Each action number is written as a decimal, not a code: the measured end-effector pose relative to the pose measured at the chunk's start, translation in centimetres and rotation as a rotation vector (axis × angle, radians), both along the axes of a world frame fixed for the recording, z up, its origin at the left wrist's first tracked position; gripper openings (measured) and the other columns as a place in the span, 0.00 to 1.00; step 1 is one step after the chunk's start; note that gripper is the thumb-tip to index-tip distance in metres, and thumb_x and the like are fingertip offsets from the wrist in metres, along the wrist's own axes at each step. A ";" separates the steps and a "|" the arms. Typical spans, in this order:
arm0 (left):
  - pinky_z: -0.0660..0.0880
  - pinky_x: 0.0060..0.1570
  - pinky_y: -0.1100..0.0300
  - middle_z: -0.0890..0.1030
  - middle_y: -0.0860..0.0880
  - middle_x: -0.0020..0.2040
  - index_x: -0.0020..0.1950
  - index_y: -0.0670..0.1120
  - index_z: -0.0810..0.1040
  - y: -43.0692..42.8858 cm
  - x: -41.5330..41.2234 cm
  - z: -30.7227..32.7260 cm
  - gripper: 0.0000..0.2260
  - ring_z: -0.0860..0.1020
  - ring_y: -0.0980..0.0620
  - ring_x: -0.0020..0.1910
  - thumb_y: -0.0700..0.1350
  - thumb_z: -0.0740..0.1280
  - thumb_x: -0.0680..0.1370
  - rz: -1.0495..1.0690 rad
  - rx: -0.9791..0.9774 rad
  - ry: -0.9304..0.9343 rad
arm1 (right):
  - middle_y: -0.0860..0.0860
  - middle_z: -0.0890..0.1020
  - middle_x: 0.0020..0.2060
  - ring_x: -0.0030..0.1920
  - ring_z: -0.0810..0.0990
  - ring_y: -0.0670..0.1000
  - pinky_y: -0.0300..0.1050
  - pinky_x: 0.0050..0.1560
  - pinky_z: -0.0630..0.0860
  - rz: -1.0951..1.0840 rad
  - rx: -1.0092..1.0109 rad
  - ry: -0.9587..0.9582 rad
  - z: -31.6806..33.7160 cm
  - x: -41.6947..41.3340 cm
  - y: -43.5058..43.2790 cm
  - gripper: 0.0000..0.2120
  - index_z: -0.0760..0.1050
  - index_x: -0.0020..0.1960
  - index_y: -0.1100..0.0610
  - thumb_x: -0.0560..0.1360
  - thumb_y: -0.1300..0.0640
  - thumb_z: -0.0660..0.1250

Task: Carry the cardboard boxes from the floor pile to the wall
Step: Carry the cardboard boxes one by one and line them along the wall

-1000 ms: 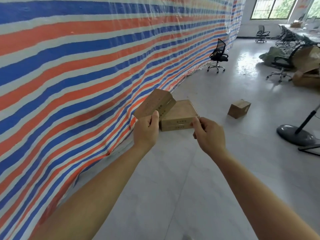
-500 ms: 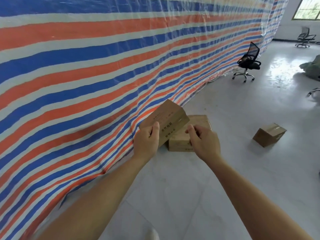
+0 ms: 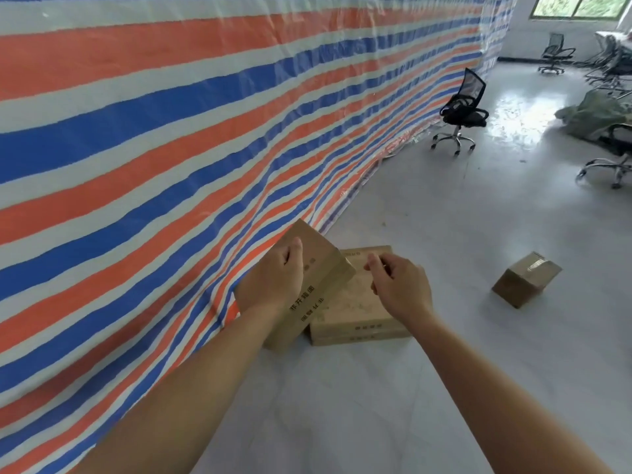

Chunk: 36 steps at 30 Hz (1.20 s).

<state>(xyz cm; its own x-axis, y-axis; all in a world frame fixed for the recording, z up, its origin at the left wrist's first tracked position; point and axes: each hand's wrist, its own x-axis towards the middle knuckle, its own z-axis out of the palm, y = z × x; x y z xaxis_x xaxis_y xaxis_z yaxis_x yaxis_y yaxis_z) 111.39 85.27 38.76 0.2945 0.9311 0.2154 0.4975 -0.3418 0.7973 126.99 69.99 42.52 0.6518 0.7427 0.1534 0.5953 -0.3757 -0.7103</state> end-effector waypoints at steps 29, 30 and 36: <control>0.77 0.55 0.44 0.79 0.50 0.53 0.56 0.55 0.70 50.8 37.2 -25.0 0.19 0.79 0.48 0.50 0.67 0.57 0.74 0.018 -0.646 0.440 | 0.56 0.63 0.72 0.64 0.74 0.56 0.54 0.58 0.77 -0.155 -0.503 0.627 -30.1 33.8 47.2 0.41 0.55 0.80 0.50 0.74 0.37 0.68; 0.75 0.59 0.45 0.77 0.48 0.59 0.61 0.52 0.69 52.1 38.5 -26.9 0.20 0.77 0.47 0.55 0.64 0.60 0.77 0.011 -0.666 0.448 | 0.56 0.61 0.74 0.68 0.71 0.57 0.57 0.63 0.75 -0.192 -0.499 0.649 -32.0 33.7 48.0 0.44 0.54 0.80 0.50 0.73 0.35 0.69; 0.67 0.69 0.42 0.62 0.46 0.77 0.79 0.49 0.55 61.9 44.3 -39.6 0.38 0.65 0.43 0.73 0.62 0.66 0.75 -0.045 -0.628 0.600 | 0.56 0.41 0.81 0.80 0.40 0.60 0.64 0.76 0.53 -0.321 -0.532 0.736 -43.0 32.9 54.1 0.52 0.45 0.82 0.45 0.70 0.30 0.70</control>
